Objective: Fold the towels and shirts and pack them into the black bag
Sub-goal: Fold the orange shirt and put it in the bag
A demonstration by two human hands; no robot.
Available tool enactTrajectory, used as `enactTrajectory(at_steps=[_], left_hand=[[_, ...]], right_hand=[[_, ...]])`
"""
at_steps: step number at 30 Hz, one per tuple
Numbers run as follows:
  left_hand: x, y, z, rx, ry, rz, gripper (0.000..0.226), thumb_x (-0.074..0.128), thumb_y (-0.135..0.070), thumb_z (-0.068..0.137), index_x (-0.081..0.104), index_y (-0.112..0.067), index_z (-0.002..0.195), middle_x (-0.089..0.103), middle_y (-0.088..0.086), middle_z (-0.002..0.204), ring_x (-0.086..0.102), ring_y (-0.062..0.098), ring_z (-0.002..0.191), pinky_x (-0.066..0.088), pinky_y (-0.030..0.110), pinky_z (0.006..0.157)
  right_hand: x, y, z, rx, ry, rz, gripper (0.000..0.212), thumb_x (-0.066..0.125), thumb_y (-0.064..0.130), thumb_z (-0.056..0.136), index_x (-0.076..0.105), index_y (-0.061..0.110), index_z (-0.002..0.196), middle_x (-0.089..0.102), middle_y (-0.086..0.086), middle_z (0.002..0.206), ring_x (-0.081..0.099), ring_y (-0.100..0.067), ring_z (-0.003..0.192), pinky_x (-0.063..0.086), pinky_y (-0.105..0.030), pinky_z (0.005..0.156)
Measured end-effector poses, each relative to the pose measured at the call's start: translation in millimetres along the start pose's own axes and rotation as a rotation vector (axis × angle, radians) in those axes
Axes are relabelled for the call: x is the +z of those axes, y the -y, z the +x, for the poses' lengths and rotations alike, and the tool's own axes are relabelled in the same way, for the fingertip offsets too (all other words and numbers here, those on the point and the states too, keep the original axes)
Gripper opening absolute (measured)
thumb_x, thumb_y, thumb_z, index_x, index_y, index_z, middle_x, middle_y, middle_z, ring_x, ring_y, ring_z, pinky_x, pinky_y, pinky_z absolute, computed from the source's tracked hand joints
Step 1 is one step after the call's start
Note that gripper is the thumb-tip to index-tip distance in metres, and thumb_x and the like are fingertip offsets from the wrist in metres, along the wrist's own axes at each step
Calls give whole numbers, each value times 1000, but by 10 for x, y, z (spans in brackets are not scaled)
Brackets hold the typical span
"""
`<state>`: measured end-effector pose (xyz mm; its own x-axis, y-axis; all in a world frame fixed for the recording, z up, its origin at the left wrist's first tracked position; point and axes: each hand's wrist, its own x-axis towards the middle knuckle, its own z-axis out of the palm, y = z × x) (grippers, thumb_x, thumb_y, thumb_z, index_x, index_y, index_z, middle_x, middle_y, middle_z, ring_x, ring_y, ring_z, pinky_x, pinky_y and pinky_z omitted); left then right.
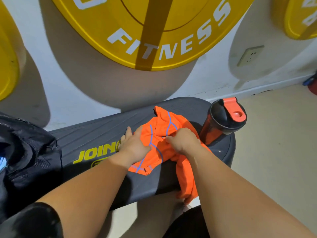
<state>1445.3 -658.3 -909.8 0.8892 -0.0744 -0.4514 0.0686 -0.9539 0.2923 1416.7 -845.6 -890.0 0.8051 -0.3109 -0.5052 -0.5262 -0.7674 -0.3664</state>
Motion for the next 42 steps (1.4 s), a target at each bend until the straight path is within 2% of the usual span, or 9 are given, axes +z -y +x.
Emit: enactTrajectory(at_steps=[8,12,16,20,23,27,32,37,42], left_hand=[[16,-155,147,152,-12,59,48,69,-35,86,61,-19,130,46,7,137,42,32,129,40,39,107],[-61,-162,64,47,-230,-373,15,65,-9,84,78,-15,90,73,2,98,66,22,93,45,22,76],[-231,-15,-82,-81,-253,-677,26,61,2,75,69,-22,73,64,-1,69,60,23,63,39,21,52],[-466,375,-308,21,-146,-526,39,54,1,74,65,-27,100,68,2,80,64,19,72,41,24,55],[-596,747,-466,20,-116,-348,39,55,-2,77,68,-24,106,72,-2,86,66,18,82,43,23,63],[-740,1048,-689,-100,16,-167,19,53,-14,87,69,-19,77,71,7,91,63,25,89,44,26,70],[-808,1221,-952,-81,133,229,45,63,-47,88,50,-14,60,48,3,62,53,26,72,30,32,52],[-948,1412,-1086,-40,-217,70,31,62,-37,89,53,-17,68,66,9,86,58,32,83,40,33,66],[-1153,1501,-1106,88,-618,228,14,57,-24,90,56,-15,79,65,16,84,62,40,82,43,40,64]], right_hand=[[-71,41,81,-48,-12,60,50,45,59,67,60,13,77,65,-17,110,61,-36,100,40,-37,74],[-153,46,36,-85,-44,95,31,55,44,81,57,16,67,71,-12,96,65,-33,92,50,-34,75],[-278,100,-87,-114,-143,205,16,67,26,73,72,11,68,71,-7,66,70,-26,68,58,-36,67],[-290,201,-252,-152,-72,326,18,77,12,63,65,16,76,69,0,65,65,-15,51,49,-22,44],[-252,273,-305,-263,37,185,21,75,21,75,68,20,95,69,4,83,65,-12,67,43,-17,50],[-190,335,-328,-347,78,45,22,55,16,86,65,12,66,61,-1,62,57,-19,64,39,-24,50],[-151,419,-380,-276,87,301,28,50,20,92,54,15,65,52,-5,65,46,-20,64,35,-30,58],[-192,455,-469,-152,62,699,31,50,21,92,50,18,62,48,0,54,43,-18,49,30,-24,47],[-245,308,-333,-17,-72,714,22,50,21,89,58,14,69,57,-8,71,54,-24,69,41,-32,61]])
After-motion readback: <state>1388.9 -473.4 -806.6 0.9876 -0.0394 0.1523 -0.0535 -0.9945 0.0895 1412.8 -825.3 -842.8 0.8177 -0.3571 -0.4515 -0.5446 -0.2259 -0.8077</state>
